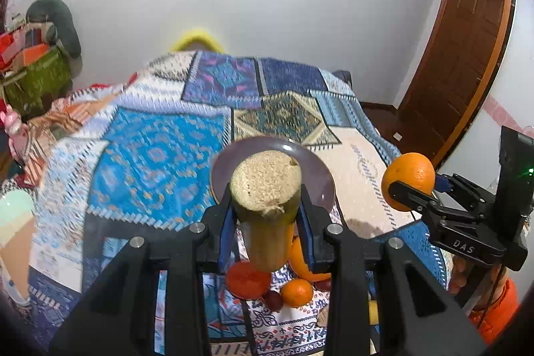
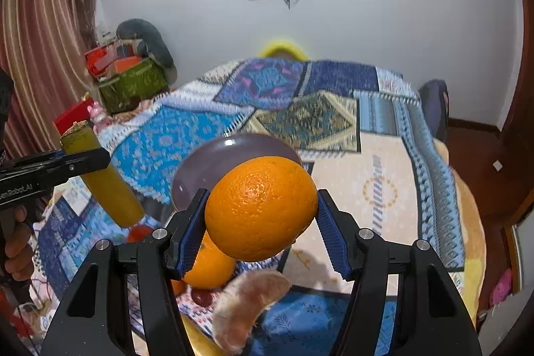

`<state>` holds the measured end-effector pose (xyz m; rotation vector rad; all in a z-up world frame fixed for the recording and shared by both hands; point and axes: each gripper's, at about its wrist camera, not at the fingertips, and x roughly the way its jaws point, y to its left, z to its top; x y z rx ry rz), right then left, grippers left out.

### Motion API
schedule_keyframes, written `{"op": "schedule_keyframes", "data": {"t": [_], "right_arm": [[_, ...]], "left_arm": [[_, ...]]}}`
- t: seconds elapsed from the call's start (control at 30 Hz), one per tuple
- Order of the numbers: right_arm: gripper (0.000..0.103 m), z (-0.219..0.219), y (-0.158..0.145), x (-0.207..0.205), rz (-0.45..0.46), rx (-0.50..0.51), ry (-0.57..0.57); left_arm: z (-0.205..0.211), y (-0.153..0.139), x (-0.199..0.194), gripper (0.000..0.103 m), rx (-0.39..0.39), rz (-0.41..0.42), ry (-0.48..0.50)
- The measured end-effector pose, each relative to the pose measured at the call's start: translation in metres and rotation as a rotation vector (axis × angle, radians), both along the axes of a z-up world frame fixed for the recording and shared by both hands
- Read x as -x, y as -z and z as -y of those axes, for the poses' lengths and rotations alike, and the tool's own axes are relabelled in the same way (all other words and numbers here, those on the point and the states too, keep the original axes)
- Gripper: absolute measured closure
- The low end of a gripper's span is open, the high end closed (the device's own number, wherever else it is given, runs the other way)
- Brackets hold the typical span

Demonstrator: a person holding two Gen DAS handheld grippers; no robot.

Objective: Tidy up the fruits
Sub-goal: 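Lower the banana onto the grey plate with the left tool while the right tool sets the orange beside it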

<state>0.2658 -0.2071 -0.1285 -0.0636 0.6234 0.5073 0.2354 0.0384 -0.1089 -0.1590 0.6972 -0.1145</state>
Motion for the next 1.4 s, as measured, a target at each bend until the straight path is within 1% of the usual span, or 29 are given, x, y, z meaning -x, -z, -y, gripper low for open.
{"op": "schedule_keyframes", "data": {"t": [0.2,0.33,0.5,0.7,0.8,1.0,1.2,1.3,1.4], "right_arm": [[0.043,-0.010,-0.020,0.002,0.063,-0.003,0.002],[0.043,-0.017,-0.028,-0.002,0.095,-0.006,0.003],[0.043,-0.023,-0.032,-0.009,0.118,-0.011,0.009],[0.043,-0.032,-0.031,-0.030,0.122,-0.027,0.014],[0.043,-0.039,-0.027,-0.041,0.122,-0.013,0.009],[0.043,-0.053,-0.008,-0.067,0.087,0.018,-0.001],[0.043,-0.061,0.023,-0.088,0.018,0.047,-0.017],[0.043,-0.061,0.036,-0.095,-0.025,0.054,-0.026],[0.043,-0.062,0.047,-0.102,-0.048,0.077,-0.027]], "left_arm": [[-0.008,-0.017,-0.002,0.070,-0.015,0.035,-0.001],[-0.012,-0.021,-0.011,0.070,-0.028,0.033,0.000],[-0.013,-0.016,-0.024,0.070,-0.065,0.018,-0.002],[-0.018,-0.002,-0.047,0.070,-0.074,-0.017,0.003],[-0.017,0.008,-0.061,0.070,-0.083,-0.043,0.013],[-0.014,0.030,-0.085,0.070,-0.080,-0.088,0.040],[-0.012,0.049,-0.102,0.070,-0.068,-0.130,0.062],[-0.014,0.058,-0.111,0.070,-0.048,-0.153,0.064],[-0.016,0.064,-0.119,0.070,-0.030,-0.165,0.060]]}}
